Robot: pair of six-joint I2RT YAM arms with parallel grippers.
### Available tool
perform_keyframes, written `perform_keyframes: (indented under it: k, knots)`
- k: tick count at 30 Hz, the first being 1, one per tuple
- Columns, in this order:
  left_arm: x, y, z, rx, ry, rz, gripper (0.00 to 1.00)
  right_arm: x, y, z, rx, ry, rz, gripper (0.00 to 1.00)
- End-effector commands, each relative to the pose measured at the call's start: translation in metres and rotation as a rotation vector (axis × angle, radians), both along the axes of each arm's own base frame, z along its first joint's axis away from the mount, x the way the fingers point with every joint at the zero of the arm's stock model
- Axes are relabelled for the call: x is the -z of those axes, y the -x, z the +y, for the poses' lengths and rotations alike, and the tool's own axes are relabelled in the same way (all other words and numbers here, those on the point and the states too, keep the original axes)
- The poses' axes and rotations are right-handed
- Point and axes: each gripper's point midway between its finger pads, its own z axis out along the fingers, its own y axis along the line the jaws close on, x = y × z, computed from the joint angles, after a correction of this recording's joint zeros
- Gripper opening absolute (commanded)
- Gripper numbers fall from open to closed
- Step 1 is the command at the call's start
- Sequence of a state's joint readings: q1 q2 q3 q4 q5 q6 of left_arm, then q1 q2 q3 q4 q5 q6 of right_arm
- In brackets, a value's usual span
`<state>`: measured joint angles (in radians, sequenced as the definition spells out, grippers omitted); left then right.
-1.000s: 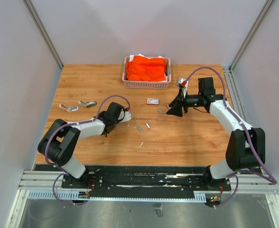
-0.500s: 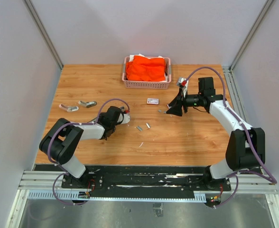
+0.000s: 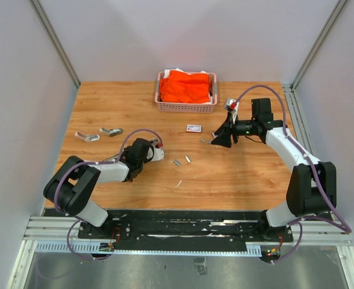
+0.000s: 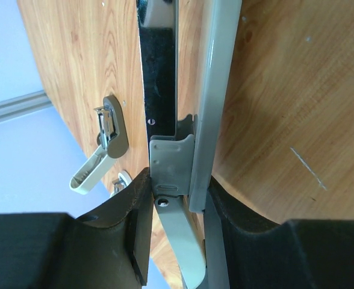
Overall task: Unload the staples from the stapler
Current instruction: Place the stapler at the center of the board.
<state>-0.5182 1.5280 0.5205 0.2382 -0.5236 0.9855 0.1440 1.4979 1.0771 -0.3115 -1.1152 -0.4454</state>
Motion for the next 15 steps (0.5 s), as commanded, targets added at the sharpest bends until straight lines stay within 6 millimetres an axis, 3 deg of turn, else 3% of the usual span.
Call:
perform_keyframes:
  k: [1,12,15]
  knots:
    - [-0.007,-0.0006,-0.0053,0.016,0.06,-0.019,0.31,-0.0068,0.0001,-0.0055,0.02,-0.002,-0.025,0.56]
    - [-0.0056,0.0041,-0.0093,0.016,0.108,-0.003,0.38,-0.0066,-0.0005,-0.0066,0.023,0.002,-0.032,0.56]
    - [-0.0061,0.0028,-0.008,-0.005,0.115,-0.012,0.3,-0.0058,-0.0005,-0.0068,0.024,0.003,-0.028,0.56]
